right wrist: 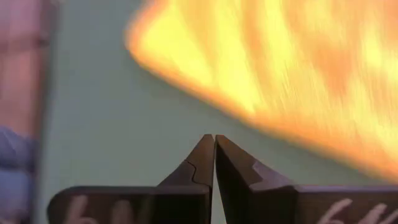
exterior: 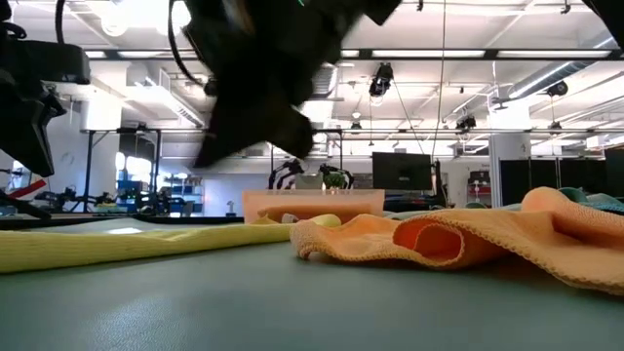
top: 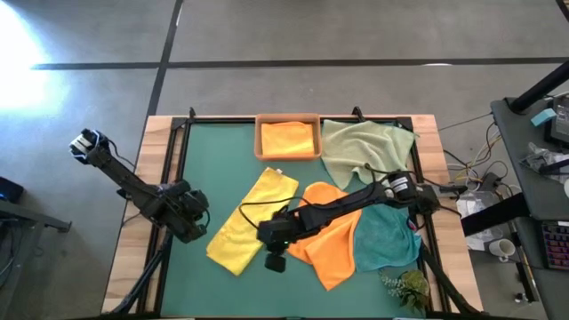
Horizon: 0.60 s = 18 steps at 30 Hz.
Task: Fold microfiber towels
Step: Fold the yellow towel
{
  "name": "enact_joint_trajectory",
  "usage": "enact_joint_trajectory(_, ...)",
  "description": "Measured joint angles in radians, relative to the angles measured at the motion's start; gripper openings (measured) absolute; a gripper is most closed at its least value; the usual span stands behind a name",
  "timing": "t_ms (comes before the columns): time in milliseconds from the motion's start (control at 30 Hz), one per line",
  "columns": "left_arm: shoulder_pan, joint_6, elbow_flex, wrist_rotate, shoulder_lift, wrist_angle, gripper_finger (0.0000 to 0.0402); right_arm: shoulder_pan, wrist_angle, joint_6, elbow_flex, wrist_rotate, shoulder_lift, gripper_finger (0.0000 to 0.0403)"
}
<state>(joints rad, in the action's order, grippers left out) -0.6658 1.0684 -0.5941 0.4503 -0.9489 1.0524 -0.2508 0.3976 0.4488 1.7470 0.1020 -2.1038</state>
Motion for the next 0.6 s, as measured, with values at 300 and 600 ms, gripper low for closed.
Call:
enact_joint_trajectory(300, 0.0, -0.002, 0.005, 0.0, 0.0, 0.002, 0.0, 0.026, -0.287, -0.004, 0.0, -0.018, -0.094, 0.0008)
enact_joint_trajectory(600, 0.0, -0.001, 0.012, 0.0, 0.0, -0.002, 0.0, 0.035, -0.373, 0.14, 0.0, -0.019, -0.189, 0.0008)
